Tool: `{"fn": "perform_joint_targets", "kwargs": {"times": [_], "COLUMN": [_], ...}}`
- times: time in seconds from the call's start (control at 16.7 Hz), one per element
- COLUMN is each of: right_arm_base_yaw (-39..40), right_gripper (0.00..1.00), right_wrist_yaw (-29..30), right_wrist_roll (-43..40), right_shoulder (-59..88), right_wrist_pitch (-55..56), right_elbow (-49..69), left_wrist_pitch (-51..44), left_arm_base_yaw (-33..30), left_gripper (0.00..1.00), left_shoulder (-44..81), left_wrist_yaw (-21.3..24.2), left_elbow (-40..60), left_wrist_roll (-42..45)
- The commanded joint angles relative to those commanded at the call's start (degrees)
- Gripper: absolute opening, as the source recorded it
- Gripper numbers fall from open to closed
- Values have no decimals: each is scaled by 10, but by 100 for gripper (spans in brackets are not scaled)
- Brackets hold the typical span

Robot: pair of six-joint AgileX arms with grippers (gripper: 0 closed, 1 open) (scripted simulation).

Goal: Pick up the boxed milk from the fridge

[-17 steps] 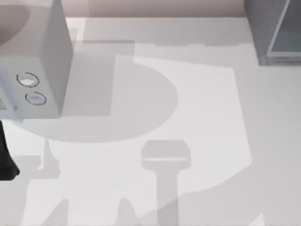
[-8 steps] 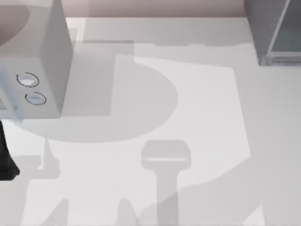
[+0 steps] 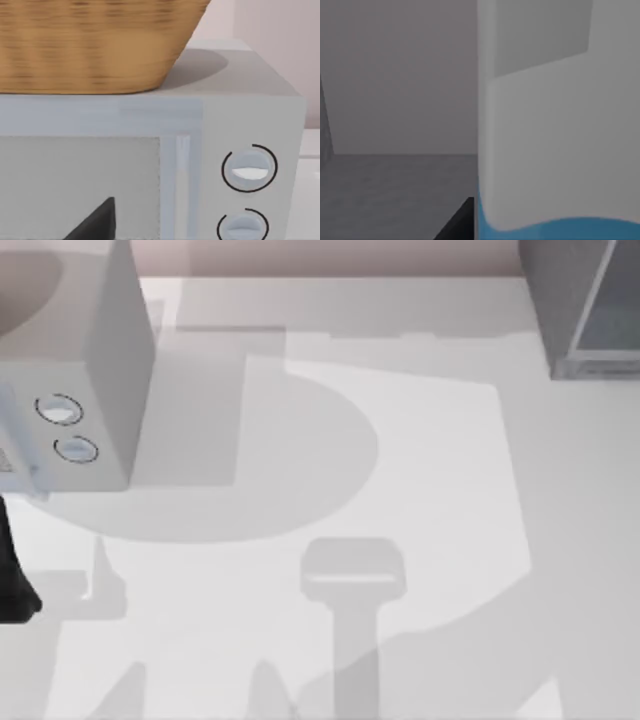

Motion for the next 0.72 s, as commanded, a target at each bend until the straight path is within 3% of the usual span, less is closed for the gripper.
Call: {"fn": "perform_joint_targets", "kwargs": {"times": [0.18,0.72], "right_arm_base_yaw": [0,-2], "right_gripper": [2,0], "right_wrist_yaw": [0,0], "right_wrist_roll": [0,1], "right_shoulder": [0,-1], "right_wrist_pitch": [0,0], "right_elbow": [0,0], "left_wrist_pitch": [0,0], "left_arm_base_yaw": [0,0], "left_gripper": [100,100], "left_shoulder": [0,0], "left_wrist_yaw": [0,0], "left_elbow": [0,0], "left_wrist_roll": [0,0]}}
